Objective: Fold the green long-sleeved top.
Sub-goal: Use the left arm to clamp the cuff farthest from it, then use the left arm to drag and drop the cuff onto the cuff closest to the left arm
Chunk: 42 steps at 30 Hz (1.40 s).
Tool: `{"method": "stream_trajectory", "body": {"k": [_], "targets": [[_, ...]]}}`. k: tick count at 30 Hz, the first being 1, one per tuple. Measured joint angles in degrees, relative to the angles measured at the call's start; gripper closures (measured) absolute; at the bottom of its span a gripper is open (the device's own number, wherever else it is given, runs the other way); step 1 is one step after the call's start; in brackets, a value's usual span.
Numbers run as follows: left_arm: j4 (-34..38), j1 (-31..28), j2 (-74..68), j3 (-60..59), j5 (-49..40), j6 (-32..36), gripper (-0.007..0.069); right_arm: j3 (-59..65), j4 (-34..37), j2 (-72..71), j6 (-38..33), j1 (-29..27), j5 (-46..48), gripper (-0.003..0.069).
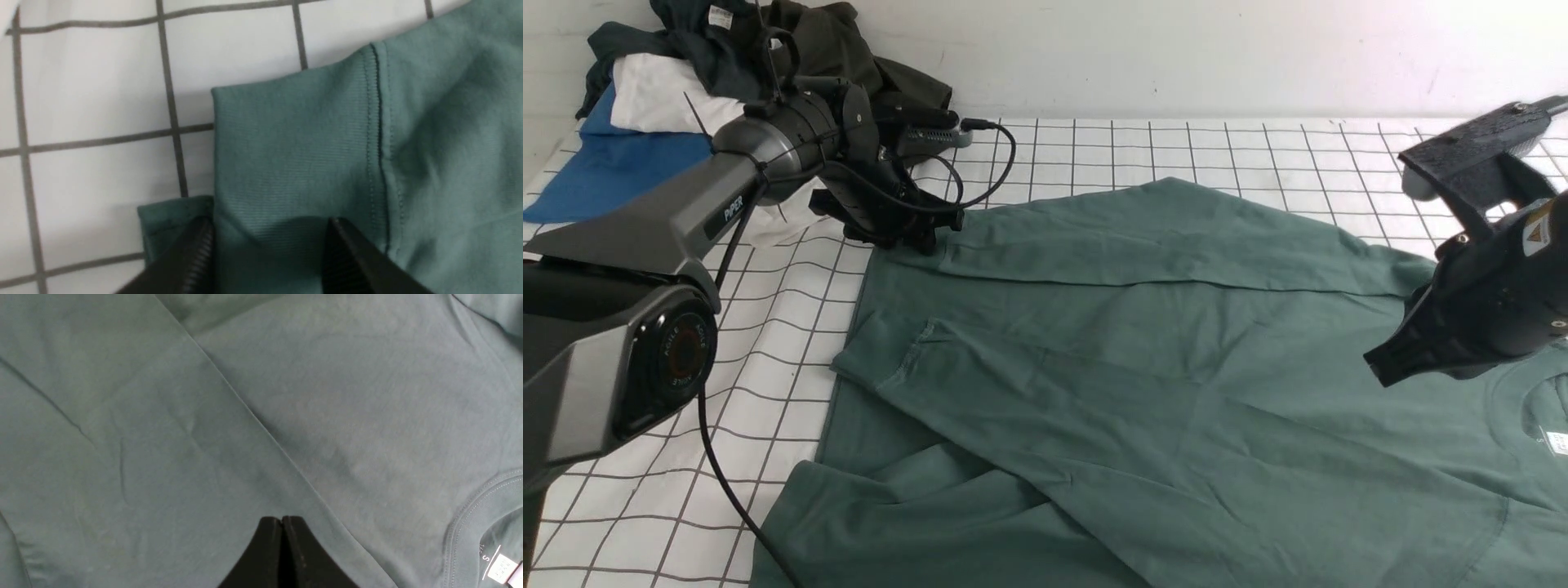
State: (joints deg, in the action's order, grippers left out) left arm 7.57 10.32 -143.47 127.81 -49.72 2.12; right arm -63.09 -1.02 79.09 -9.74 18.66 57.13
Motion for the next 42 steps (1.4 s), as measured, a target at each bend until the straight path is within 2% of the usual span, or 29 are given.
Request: {"method": "stream_trajectory", "body": {"k": [3, 7, 11, 15, 20, 22, 27, 28, 30, 32, 34, 37, 42], "targets": [[0.0, 0.0, 0.0, 2.7, -2.0, 0.4, 0.0515, 0.0, 0.0, 0.0, 0.0, 0.0, 0.0, 0.0673], [0.3, 0.0, 0.1, 7.1, -6.3, 1.9, 0.0615, 0.0, 0.0, 0.0, -0.1, 0.0, 0.0, 0.0673], [0.8, 0.0, 1.7, 8.9, -10.9, 2.6, 0.0622, 0.0, 0.0, 0.0, -0.3, 0.0, 0.0, 0.0673], [3.7, 0.0, 8.5, 9.3, -19.1, 5.3, 0.0622, -0.1, 0.0, 0.0, -0.7, 0.0, 0.0, 0.0673], [4.7, 0.0, 17.4, 6.2, -21.0, 7.4, 0.0622, -0.2, 0.0, -0.4, -0.8, 0.0, 1.2, 0.0673], [4.7, 0.0, 21.4, 2.6, -21.1, 7.4, 0.0622, -0.2, 0.0, -1.1, -0.8, 0.0, 2.0, 0.0673], [4.7, 0.0, 33.8, -16.6, -21.1, 7.4, 0.0622, -0.2, 0.4, -8.0, -0.8, 0.0, 4.3, 0.0673], [4.7, 0.0, 34.1, -16.6, -21.1, 7.4, 0.0622, -0.2, 0.4, -8.3, -0.8, 0.0, 4.4, 0.0673], [4.7, 0.0, 38.1, -28.1, -20.4, 7.4, 0.0622, -0.2, 1.4, -11.6, -0.8, 0.0, 5.6, 0.0673], [4.7, 0.0, 38.9, -32.0, -19.3, 7.4, 0.0622, -0.2, 2.0, -12.8, -0.8, 0.0, 6.3, 0.0673], [4.0, 0.0, 39.9, -40.7, -15.7, 7.4, 0.0622, -0.2, 4.0, -14.7, -0.9, 0.0, 8.3, 0.0673], [3.1, 0.0, 40.0, -44.9, -13.2, 7.4, 0.0621, -0.2, 5.5, -15.3, -1.5, 0.0, 10.1, 0.0673], [0.7, 0.0, 40.0, -51.9, -10.3, 7.4, 0.0531, -0.2, 8.7, -15.6, -2.7, 0.0, 14.3, 0.0673]]}}
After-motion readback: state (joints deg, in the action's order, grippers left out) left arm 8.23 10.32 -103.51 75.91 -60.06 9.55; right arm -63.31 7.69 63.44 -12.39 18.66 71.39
